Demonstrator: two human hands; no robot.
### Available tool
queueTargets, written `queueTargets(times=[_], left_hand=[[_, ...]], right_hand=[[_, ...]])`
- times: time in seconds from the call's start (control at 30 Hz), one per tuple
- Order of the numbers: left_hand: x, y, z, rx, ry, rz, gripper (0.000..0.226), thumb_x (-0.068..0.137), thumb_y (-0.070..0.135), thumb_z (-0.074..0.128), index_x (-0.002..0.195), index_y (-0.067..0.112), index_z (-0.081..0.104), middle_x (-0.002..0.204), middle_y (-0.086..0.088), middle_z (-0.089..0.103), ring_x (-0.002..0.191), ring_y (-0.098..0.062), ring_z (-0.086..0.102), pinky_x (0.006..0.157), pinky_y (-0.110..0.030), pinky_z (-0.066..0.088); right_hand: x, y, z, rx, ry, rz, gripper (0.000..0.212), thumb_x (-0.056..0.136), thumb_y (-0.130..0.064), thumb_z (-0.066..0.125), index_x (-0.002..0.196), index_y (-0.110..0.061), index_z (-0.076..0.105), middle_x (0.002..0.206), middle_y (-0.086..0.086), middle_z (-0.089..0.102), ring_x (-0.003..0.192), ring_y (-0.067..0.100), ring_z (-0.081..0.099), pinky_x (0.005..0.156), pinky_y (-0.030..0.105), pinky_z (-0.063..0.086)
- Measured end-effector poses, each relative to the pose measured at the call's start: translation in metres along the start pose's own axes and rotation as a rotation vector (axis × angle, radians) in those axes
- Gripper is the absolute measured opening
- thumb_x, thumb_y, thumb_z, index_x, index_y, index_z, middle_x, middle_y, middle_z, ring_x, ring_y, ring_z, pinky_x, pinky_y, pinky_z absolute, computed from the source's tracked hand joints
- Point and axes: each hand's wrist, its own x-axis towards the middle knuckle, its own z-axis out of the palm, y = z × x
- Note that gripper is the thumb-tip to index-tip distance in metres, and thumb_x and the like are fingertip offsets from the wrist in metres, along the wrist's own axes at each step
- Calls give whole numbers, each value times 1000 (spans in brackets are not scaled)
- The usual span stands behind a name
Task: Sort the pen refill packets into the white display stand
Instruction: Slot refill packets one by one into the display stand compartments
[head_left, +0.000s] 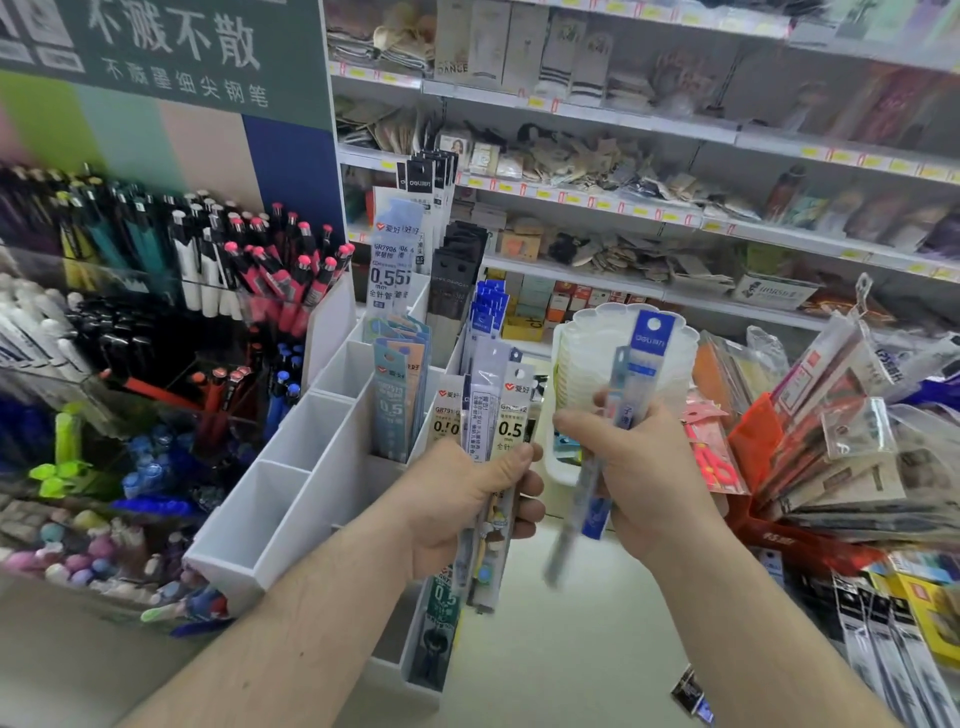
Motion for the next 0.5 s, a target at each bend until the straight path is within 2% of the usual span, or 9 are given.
queueTargets(times=[0.03, 0.1, 0.17, 0.23, 0.27, 0.33, 0.4, 0.5], left_hand=[[0, 0, -1, 22, 0, 13, 29, 77, 27, 68, 97, 7, 65, 70, -7, 65, 61, -21, 65, 58, -33, 56], [0, 0, -2, 82, 1, 41, 24, 79, 23, 70, 98, 10, 68, 74, -9, 66, 64, -22, 66, 62, -36, 55], [0, -1, -2, 139, 8, 56, 14, 85, 15, 72, 99, 14, 72, 77, -9, 68, 66, -22, 66, 63, -37, 54], [0, -2, -3, 179, 12, 47, 16, 87, 7, 71, 103, 12, 71, 81, -10, 70, 69, -21, 67, 65, -35, 54], [-1, -2, -3, 183, 0, 41, 20, 89, 5, 69, 108, 10, 69, 85, -11, 71, 71, -22, 68, 66, -35, 54], [-3, 1, -2, 177, -37, 41, 26, 93, 1, 62, 118, 6, 65, 94, -14, 73, 83, -25, 71, 72, -37, 57], [-4, 3, -1, 136, -50, 26, 27, 97, -1, 55, 121, 6, 64, 100, -14, 74, 93, -27, 72, 77, -38, 58], [-5, 4, 5, 109, 0, 35, 23, 94, -3, 58, 109, 10, 69, 95, -11, 76, 87, -24, 74, 75, -35, 59]], right_hand=[[-1, 1, 2, -35, 0, 3, 37, 77, -15, 82, 104, -11, 58, 97, 20, 70, 90, 32, 72, 84, 51, 58], [-5, 2, 9, -124, -26, -15, 39, 74, -19, 86, 101, -4, 61, 94, 20, 72, 83, 29, 72, 77, 48, 61], [-8, 2, 17, -163, -64, -35, 24, 77, -12, 83, 87, 2, 66, 74, 11, 72, 63, 23, 68, 59, 33, 59], [-11, 2, 23, -165, -105, -37, 7, 82, -6, 78, 80, -6, 71, 69, 4, 73, 58, 19, 66, 50, 32, 56], [-12, 2, 23, -155, -114, -34, 8, 84, -4, 76, 80, -8, 71, 68, 4, 73, 56, 20, 66, 48, 35, 55], [-12, 1, 22, -127, -106, -17, 8, 87, -2, 72, 81, -7, 69, 68, 7, 73, 53, 27, 65, 48, 42, 53], [-11, -1, 16, -114, -82, 2, 2, 89, -3, 69, 87, -2, 69, 75, 11, 75, 59, 32, 70, 50, 43, 56], [-9, -1, 8, -143, -33, -39, 3, 88, -5, 69, 88, -6, 72, 82, 9, 77, 72, 28, 74, 60, 42, 61]])
